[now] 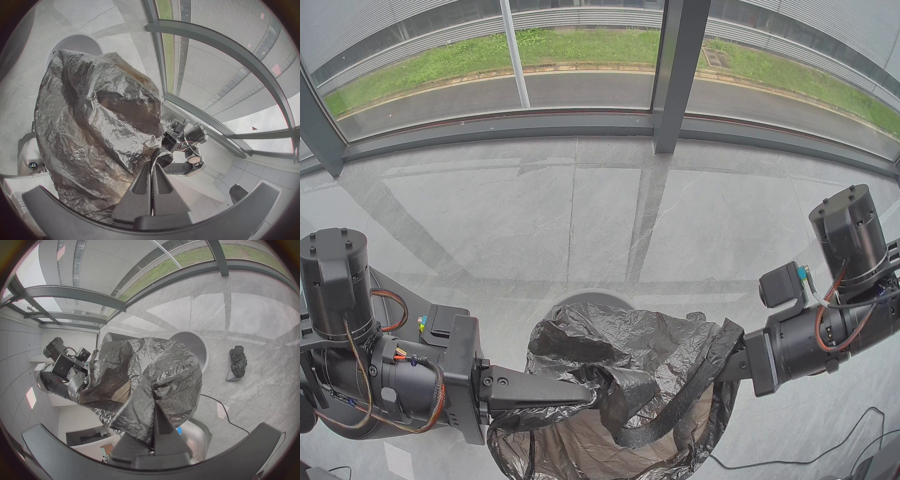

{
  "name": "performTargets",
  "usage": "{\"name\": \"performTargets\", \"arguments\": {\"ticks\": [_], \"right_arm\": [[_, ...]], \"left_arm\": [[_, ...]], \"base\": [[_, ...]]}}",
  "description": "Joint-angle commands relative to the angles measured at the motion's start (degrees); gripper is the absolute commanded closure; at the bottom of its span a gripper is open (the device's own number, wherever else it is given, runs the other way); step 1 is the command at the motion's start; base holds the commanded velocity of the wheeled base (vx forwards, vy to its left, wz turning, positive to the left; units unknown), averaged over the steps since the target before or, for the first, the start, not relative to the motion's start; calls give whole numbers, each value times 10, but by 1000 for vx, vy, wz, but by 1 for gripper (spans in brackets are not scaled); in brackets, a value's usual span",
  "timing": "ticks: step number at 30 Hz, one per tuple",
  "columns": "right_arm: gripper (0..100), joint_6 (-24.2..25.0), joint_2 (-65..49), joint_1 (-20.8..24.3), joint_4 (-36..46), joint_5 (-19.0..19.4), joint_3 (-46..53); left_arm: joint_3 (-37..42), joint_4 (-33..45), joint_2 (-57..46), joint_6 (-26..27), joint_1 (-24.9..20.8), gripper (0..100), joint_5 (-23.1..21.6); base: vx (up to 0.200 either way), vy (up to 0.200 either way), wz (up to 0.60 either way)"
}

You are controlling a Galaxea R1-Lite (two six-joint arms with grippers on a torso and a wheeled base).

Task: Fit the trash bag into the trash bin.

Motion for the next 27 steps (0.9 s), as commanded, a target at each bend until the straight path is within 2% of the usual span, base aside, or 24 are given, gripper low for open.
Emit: {"name": "performTargets", "arguments": {"ticks": [1, 6, 14, 20, 27], "right_arm": [[100, 1, 55, -2, 5, -5, -30], [100, 0, 85, -3, 3, -6, -44], [100, -1, 106, -20, 2, -5, -58], [100, -1, 115, -27, 0, -4, -58], [100, -1, 138, -36, -14, -4, -62]], "left_arm": [[-1, 1, 20, -4, 13, 100, -2], [0, 0, 59, -6, 25, 100, -16], [-1, 2, 87, -18, 75, 100, 5], [-2, 6, 108, -16, 101, 100, 4], [-3, -1, 135, -15, 108, 100, 5]], "base": [[0, 0, 0], [0, 0, 0], [0, 0, 0], [0, 0, 0], [0, 0, 0]]}}
